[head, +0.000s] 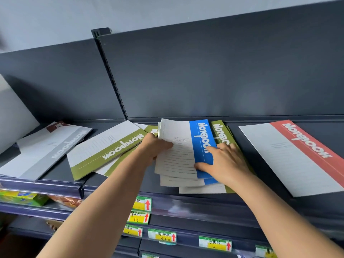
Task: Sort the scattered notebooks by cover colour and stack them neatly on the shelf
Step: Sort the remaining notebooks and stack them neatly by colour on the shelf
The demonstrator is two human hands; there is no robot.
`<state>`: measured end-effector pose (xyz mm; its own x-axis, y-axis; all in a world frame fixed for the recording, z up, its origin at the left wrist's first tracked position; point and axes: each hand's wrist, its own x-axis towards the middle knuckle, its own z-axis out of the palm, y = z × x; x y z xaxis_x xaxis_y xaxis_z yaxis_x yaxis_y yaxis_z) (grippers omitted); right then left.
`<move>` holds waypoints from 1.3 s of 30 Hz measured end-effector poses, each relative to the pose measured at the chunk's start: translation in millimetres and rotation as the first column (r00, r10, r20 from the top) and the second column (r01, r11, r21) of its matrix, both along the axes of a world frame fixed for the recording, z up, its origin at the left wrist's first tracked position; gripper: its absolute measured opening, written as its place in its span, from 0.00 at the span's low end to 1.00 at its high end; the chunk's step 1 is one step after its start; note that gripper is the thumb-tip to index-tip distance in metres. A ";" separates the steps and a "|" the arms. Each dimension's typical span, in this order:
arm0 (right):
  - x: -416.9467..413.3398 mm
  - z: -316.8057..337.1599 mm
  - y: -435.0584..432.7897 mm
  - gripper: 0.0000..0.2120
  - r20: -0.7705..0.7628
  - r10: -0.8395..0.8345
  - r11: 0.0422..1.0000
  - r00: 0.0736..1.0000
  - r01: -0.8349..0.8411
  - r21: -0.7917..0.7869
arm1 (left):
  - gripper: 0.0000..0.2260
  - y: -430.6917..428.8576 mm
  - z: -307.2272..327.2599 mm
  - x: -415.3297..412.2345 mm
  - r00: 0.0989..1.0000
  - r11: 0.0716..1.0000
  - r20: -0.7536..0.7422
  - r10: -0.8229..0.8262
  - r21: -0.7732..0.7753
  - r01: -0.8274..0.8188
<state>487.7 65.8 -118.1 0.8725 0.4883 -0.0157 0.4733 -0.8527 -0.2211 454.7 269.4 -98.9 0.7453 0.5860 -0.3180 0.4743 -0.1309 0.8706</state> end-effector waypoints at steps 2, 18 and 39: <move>-2.4 0.8 2.1 0.40 -0.010 0.004 1.000 1.000 -0.004 0.011 | 0.14 3.2 -3.0 -3.1 0.998 0.998 -0.025 -0.059 0.025 0.059; -33.2 4.6 75.7 0.23 0.013 0.167 0.982 0.986 -0.167 0.085 | 0.13 81.8 -10.9 -28.8 0.957 0.744 -0.283 0.064 0.653 0.143; -75.2 20.5 243.4 0.15 0.111 0.319 0.943 0.941 -0.327 0.067 | 0.17 209.9 -10.3 -118.0 0.957 0.496 -0.242 0.159 0.858 0.134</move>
